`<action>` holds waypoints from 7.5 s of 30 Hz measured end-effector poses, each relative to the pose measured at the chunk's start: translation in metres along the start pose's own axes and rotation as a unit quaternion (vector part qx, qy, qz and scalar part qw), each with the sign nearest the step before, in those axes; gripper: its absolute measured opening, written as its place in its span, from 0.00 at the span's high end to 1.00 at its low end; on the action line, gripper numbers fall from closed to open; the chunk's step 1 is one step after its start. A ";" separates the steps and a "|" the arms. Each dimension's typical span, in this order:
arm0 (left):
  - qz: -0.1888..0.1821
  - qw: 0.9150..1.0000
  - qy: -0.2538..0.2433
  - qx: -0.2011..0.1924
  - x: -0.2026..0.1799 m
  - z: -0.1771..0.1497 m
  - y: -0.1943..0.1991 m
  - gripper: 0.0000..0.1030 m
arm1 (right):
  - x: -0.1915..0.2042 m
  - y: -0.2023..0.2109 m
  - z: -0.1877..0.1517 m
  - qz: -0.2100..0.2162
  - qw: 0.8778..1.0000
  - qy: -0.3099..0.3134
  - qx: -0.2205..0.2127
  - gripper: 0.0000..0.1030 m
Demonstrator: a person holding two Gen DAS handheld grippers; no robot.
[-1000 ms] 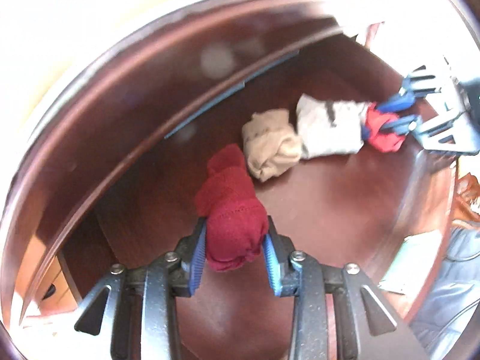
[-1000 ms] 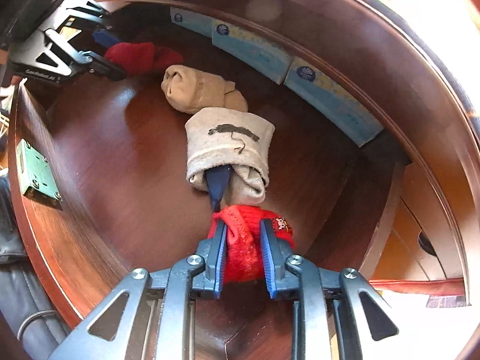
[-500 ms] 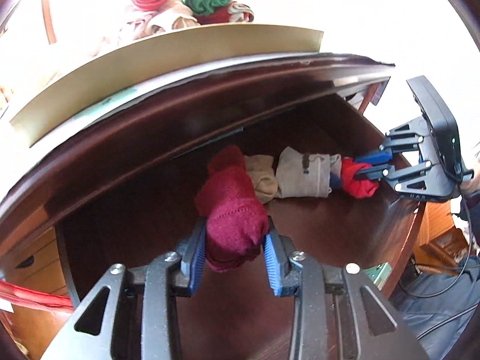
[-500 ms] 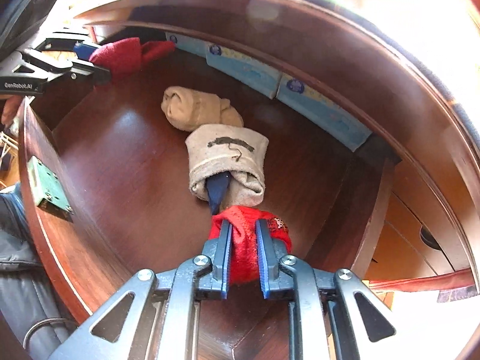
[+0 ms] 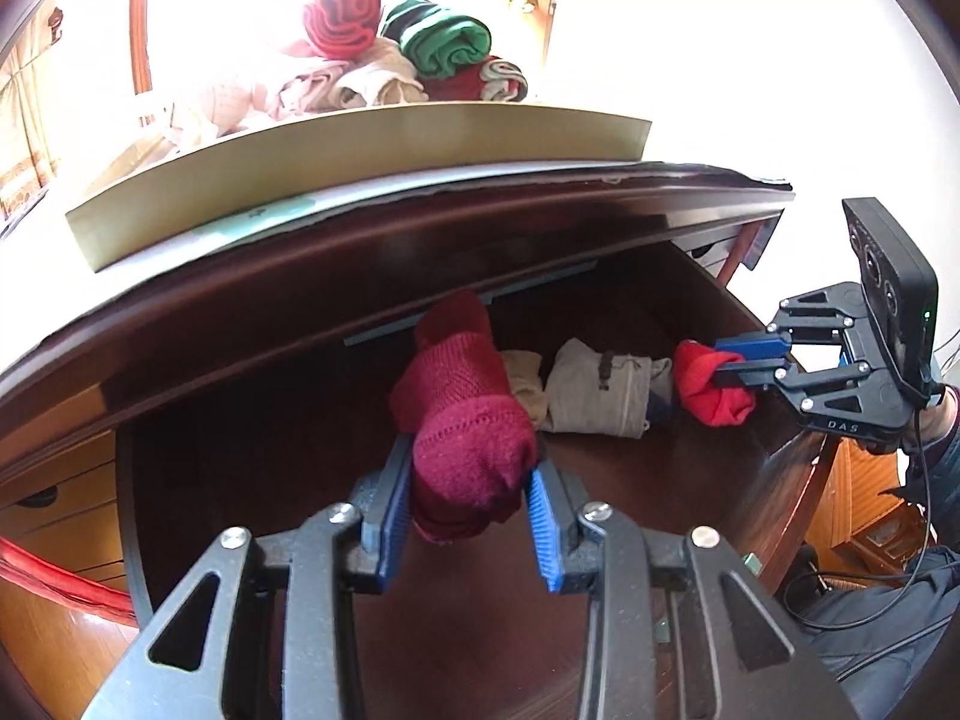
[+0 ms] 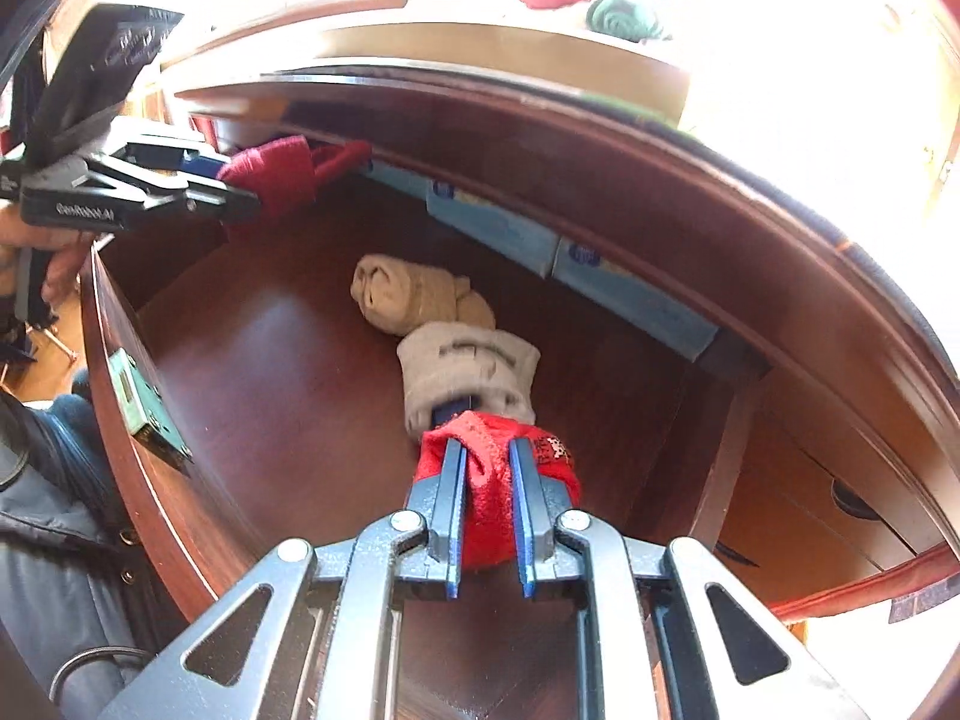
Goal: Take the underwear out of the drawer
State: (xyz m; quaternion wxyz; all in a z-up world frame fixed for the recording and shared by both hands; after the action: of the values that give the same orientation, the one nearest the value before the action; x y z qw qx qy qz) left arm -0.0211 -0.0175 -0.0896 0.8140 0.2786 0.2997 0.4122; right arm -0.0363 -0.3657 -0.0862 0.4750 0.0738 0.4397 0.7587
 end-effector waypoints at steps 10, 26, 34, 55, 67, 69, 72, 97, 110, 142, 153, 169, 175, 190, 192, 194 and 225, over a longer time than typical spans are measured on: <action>0.011 0.999 -0.008 -0.038 -0.002 0.000 0.010 0.67 | 0.001 0.026 -0.003 -0.008 0.998 -0.008 -0.056 0.85; 0.037 0.995 -0.015 -0.093 -0.009 -0.002 0.021 0.67 | -0.004 0.039 -0.006 -0.011 0.992 -0.023 -0.124 0.85; 0.045 0.993 -0.014 -0.112 -0.010 -0.003 0.025 0.67 | -0.004 0.045 -0.005 -0.007 0.988 -0.037 -0.147 0.85; 0.069 0.984 -0.024 -0.163 -0.016 -0.001 0.039 0.67 | -0.005 0.052 -0.008 0.004 0.978 -0.071 -0.195 0.85; 0.078 0.980 -0.034 -0.182 -0.021 -0.002 0.041 0.67 | -0.003 0.057 -0.012 0.010 0.974 -0.079 -0.214 0.85; 0.080 0.979 -0.037 -0.183 -0.021 -0.002 0.041 0.67 | -0.002 0.057 -0.011 0.011 0.973 -0.080 -0.215 0.85; 0.080 0.978 -0.039 -0.187 -0.023 -0.002 0.042 0.67 | -0.001 0.058 -0.011 0.011 0.972 -0.082 -0.220 0.85; 0.093 0.968 -0.058 -0.226 -0.030 -0.002 0.057 0.67 | -0.001 0.076 -0.002 0.016 0.957 -0.105 -0.270 0.85; 0.092 0.962 -0.067 -0.249 -0.036 -0.002 0.066 0.67 | -0.001 0.090 0.006 0.015 0.948 -0.110 -0.298 0.85; 0.081 0.966 -0.093 -0.227 -0.055 0.047 0.069 0.67 | 0.002 0.119 0.039 0.010 0.931 -0.101 -0.351 0.85; 0.085 0.966 -0.100 -0.223 -0.054 0.062 0.065 0.67 | -0.004 0.120 0.049 0.010 0.930 -0.101 -0.352 0.85; 0.085 0.970 -0.102 -0.204 -0.045 0.086 0.049 0.67 | -0.025 0.110 0.069 0.006 0.933 -0.106 -0.344 0.85; 0.082 0.972 -0.102 -0.197 -0.042 0.096 0.043 0.67 | -0.030 0.110 0.080 0.004 0.933 -0.101 -0.346 0.85; 0.084 0.975 -0.100 -0.182 -0.032 0.129 0.033 0.67 | -0.049 0.096 0.107 0.003 0.935 -0.110 -0.336 0.85; 0.080 0.976 -0.097 -0.177 -0.030 0.135 0.030 0.67 | -0.052 0.093 0.113 0.000 0.937 -0.109 -0.332 0.85; 0.079 0.977 -0.096 -0.174 -0.030 0.140 0.027 0.67 | -0.055 0.089 0.119 -0.003 0.938 -0.107 -0.329 0.85; 0.080 0.990 -0.069 -0.092 -0.010 0.173 -0.027 0.67 | -0.083 0.019 0.185 0.013 0.953 -0.155 -0.259 0.85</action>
State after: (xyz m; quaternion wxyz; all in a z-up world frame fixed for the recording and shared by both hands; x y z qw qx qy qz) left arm 0.1116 -0.0755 0.0097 0.8193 0.2537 0.1799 0.4817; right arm 0.0933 -0.3234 0.0645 0.5299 0.0708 0.1479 0.8321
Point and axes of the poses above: each gripper's, at about its wrist camera, not at the fingertips, and y roughly against the way its jaws point, x to its left, z to its top, the point moved 2 cm from there along -y, roughly the way its jaws point, and after that the axes turned 12 degrees about -z, right-handed, at the moved point
